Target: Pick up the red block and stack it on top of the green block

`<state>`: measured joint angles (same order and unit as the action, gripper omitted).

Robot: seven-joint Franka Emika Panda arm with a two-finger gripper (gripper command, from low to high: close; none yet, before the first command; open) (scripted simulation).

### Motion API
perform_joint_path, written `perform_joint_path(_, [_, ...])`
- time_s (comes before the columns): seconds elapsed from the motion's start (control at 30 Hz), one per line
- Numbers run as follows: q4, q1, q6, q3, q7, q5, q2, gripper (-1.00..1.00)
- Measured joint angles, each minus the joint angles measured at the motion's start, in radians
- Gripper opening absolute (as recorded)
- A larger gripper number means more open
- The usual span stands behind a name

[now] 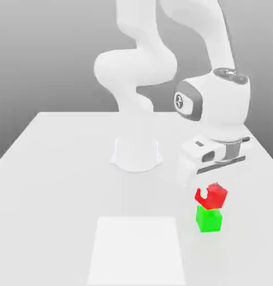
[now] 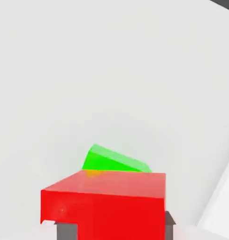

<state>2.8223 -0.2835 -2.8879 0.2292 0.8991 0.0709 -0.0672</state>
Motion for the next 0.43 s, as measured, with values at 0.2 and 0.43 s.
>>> perform_joint_path(0.2, [0.000, -0.003, -0.014, -0.005, 0.008, 0.012, -0.015, 1.00])
perform_joint_path(0.43, [0.007, -0.031, 0.165, 0.000, -0.086, -0.121, 0.176, 1.00])
